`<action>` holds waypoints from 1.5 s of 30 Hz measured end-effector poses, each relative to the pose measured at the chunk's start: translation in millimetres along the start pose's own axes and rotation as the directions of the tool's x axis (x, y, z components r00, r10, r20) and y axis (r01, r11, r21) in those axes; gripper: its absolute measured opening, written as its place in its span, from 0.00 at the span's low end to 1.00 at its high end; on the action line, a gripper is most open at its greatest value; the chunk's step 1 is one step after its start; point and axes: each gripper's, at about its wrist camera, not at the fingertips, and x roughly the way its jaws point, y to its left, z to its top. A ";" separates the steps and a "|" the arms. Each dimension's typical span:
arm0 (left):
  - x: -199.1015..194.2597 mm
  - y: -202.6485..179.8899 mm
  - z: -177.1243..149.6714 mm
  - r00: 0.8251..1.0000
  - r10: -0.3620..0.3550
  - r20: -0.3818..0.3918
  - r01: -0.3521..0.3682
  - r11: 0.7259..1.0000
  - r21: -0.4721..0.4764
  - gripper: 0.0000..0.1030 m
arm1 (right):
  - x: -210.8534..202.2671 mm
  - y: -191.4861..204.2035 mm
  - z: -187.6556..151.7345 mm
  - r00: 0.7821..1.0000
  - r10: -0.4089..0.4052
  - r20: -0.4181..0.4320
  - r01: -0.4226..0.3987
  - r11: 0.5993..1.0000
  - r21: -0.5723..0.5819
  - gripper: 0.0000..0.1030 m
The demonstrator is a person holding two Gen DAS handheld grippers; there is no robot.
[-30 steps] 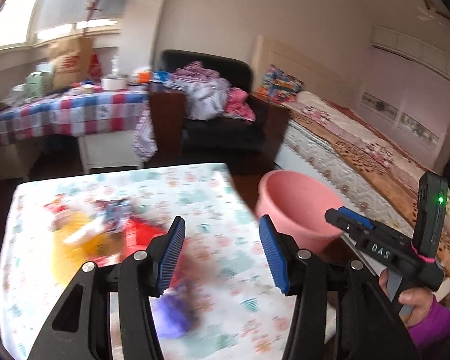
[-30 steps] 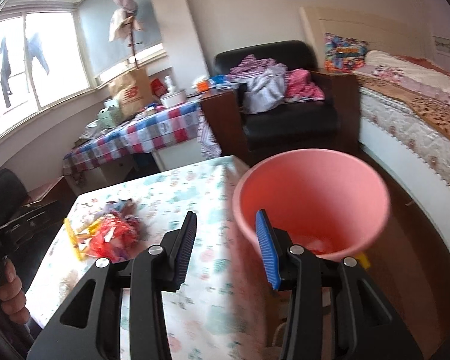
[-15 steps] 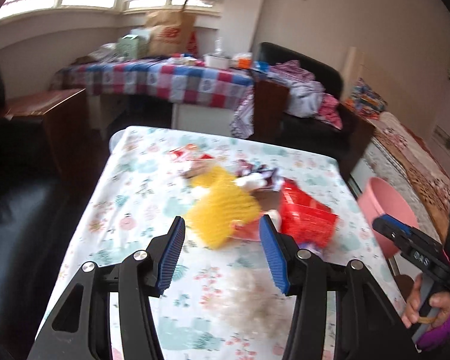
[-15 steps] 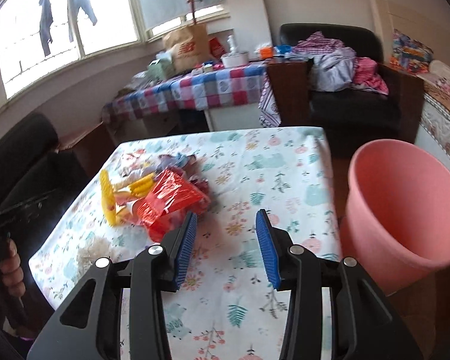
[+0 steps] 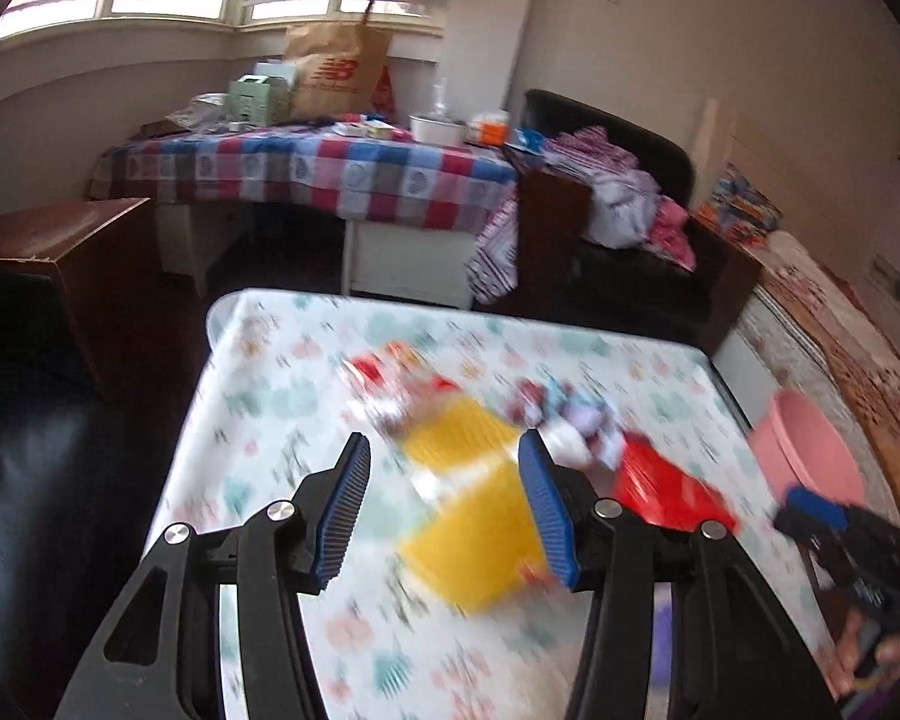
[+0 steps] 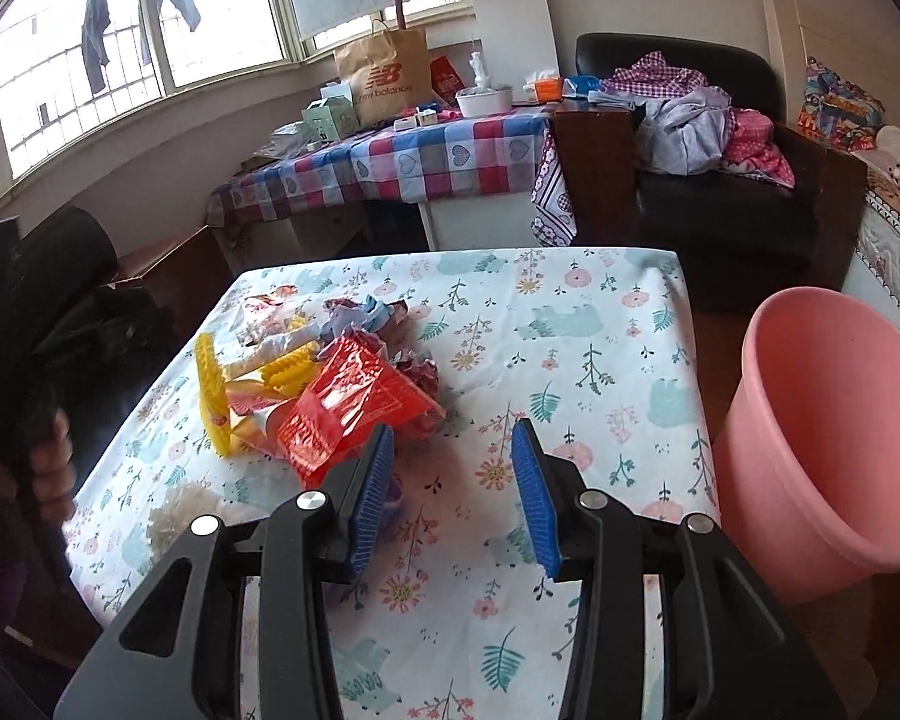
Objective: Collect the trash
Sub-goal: 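Grasp the red snack wrapper with the left gripper while the right gripper grasps the blue-and-red wrapper, then carry both wrappers over the pink bucket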
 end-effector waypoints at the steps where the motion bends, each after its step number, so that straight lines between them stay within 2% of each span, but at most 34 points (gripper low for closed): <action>1: 6.3 3.1 4.7 1.000 0.004 -0.002 -0.004 1.000 -0.006 0.49 | 1.2 -0.7 3.1 1.000 -0.002 0.000 0.002 1.000 0.000 0.41; 6: 46.4 7.6 23.7 0.999 0.016 -0.034 -0.016 1.000 0.002 0.48 | 12.6 -1.9 23.1 0.999 0.033 -0.014 -0.033 0.999 0.010 0.41; 10: 74.4 9.9 34.2 0.998 0.005 -0.063 -0.004 1.000 0.005 0.48 | 30.4 -0.7 46.3 0.995 0.088 -0.053 -0.087 0.996 0.022 0.41; 13: 92.7 10.9 37.8 0.996 0.027 -0.080 -0.024 0.999 0.039 0.47 | 46.7 5.2 62.9 0.989 0.117 -0.095 -0.116 0.993 0.012 0.41; 15: 107.0 15.7 37.2 0.992 0.038 -0.117 -0.033 0.998 0.045 0.37 | 58.5 11.2 74.5 0.981 0.147 -0.130 -0.147 0.989 0.009 0.41; 16: 111.3 17.9 35.2 0.991 0.035 -0.132 -0.030 0.999 0.041 0.25 | 63.5 13.9 79.1 0.977 0.157 -0.141 -0.158 0.987 0.005 0.41; 18: 117.3 23.0 29.1 0.988 0.019 -0.156 -0.015 1.000 0.027 0.13 | 75.2 20.2 87.1 0.971 0.169 -0.168 -0.172 0.985 -0.004 0.41; 20: 114.4 25.7 26.0 0.990 0.015 -0.138 -0.013 1.000 0.018 0.07 | 91.5 26.0 94.5 0.960 0.189 -0.206 -0.193 0.981 0.003 0.41; 23: 106.1 28.2 24.8 0.993 0.008 -0.117 -0.008 1.000 0.000 0.05 | 114.7 28.8 99.2 0.944 0.200 -0.264 -0.201 0.979 0.025 0.41; 27: 85.9 32.5 29.0 0.997 -0.026 -0.070 0.024 0.999 -0.037 0.05 | 150.3 18.7 101.8 0.906 0.242 -0.346 -0.203 0.968 0.145 0.41; 29: 75.9 33.4 31.2 0.998 -0.034 -0.047 0.032 0.999 -0.039 0.05 | 162.6 12.7 101.6 0.893 0.261 -0.367 -0.196 0.959 0.205 0.41; 31: 68.5 33.6 33.1 0.999 -0.042 -0.029 0.041 0.998 -0.044 0.05 | 176.2 8.7 100.3 0.864 0.306 -0.400 -0.205 0.939 0.275 0.41; 33: 62.3 33.5 33.0 0.999 -0.047 -0.018 0.046 0.998 -0.053 0.05 | 184.5 9.0 98.5 0.850 0.328 -0.412 -0.211 0.929 0.305 0.40; 34: 60.1 33.5 32.3 0.999 -0.048 -0.015 0.047 0.997 -0.061 0.05 | 187.6 10.2 96.7 0.843 0.337 -0.420 -0.214 0.926 0.312 0.38; 35: 57.9 33.3 31.2 0.999 -0.048 -0.014 0.047 0.997 -0.067 0.05 | 189.2 10.6 95.9 0.837 0.342 -0.426 -0.218 0.924 0.313 0.23; 36: 56.6 33.3 30.4 0.999 -0.049 -0.014 0.047 0.996 -0.073 0.05 | 190.5 12.8 93.6 0.831 0.341 -0.439 -0.218 0.926 0.308 0.16; 38: 51.9 31.8 28.6 0.999 -0.049 -0.012 0.048 0.996 -0.079 0.05 | 188.8 14.6 92.3 0.834 0.344 -0.432 -0.228 0.927 0.299 0.13; 41: 43.0 27.5 27.9 0.999 -0.049 0.000 0.048 0.996 -0.068 0.05 | 162.1 15.0 97.4 0.877 0.334 -0.345 -0.249 0.931 0.268 0.13; 45: 27.5 18.2 29.5 0.999 -0.047 0.022 0.048 0.998 -0.045 0.05 | 121.6 6.5 104.9 0.917 0.315 -0.245 -0.254 0.934 0.250 0.13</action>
